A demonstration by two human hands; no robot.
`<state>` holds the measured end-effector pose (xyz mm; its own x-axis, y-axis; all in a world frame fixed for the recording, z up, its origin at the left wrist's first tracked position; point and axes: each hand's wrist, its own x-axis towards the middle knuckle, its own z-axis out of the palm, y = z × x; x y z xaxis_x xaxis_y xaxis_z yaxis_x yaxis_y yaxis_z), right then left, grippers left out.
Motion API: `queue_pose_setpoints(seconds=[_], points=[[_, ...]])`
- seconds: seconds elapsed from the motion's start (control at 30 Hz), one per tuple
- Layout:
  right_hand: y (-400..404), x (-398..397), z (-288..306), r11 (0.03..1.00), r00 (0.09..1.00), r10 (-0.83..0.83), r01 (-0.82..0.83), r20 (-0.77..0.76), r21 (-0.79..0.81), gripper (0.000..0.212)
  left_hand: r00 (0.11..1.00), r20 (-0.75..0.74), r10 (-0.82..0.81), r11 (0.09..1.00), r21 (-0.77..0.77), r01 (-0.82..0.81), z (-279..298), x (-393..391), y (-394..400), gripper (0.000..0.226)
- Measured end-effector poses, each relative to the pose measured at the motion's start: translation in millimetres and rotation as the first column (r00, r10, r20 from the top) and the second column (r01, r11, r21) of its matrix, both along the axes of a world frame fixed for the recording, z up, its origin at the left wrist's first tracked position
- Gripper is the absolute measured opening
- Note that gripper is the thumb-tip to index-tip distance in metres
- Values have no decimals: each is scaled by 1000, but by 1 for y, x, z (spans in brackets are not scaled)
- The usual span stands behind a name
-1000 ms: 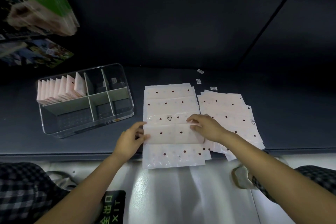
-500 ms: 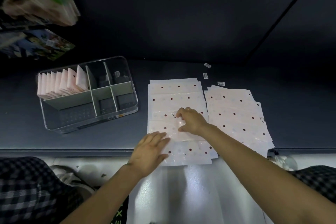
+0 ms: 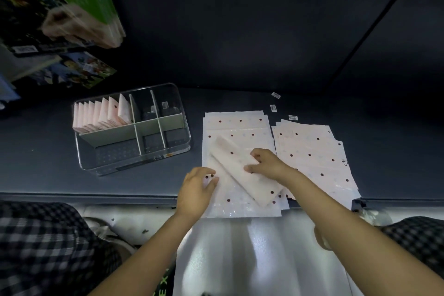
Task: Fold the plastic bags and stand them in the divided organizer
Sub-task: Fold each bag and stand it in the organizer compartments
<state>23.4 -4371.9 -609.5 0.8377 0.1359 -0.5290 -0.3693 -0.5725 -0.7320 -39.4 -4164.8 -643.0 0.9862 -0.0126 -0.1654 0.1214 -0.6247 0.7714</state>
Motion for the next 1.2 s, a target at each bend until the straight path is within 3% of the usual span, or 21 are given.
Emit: queue_pose_setpoints(seconds=[0.07, 0.13, 0.27, 0.33, 0.5, 0.67, 0.83, 1.0, 1.2], points=[[-1, -14, 9, 973, 987, -149, 157, -57, 172, 15, 965, -226, 135, 926, -317, -204, 16, -3, -11, 7], [-1, -28, 15, 929, 969, -222, 244, -108, 277, 22, 902, -421, 90, 770, -545, -332, 33, -9, -23, 11], [4, -56, 22, 852, 952, -251, 303, -173, 428, 29, 879, -476, -25, 583, -721, -374, 59, -24, -35, 16], [8, -68, 25, 823, 951, -250, 308, -182, 477, 29, 876, -482, -2, 541, -738, -404, 65, -30, -35, 15], [25, -91, 33, 922, 970, -241, 237, -28, 306, 45, 874, -482, 69, 529, -725, -442, 72, -44, -31, 13], [34, -109, 36, 835, 961, -211, 273, -180, 478, 41, 892, -452, 7, 554, -741, -380, 76, -49, -23, 14], [37, -110, 46, 870, 985, -147, 174, -95, 461, 28, 903, -430, -28, 582, -741, -335, 76, -50, -15, 15], [28, -106, 52, 853, 964, -263, 255, -47, 455, 12, 902, -430, -41, 607, -728, -319, 81, -43, -3, 15], [24, -104, 54, 799, 949, -307, 299, -74, 521, 11, 922, -386, -23, 647, -709, -281, 83, -35, 10, 12]])
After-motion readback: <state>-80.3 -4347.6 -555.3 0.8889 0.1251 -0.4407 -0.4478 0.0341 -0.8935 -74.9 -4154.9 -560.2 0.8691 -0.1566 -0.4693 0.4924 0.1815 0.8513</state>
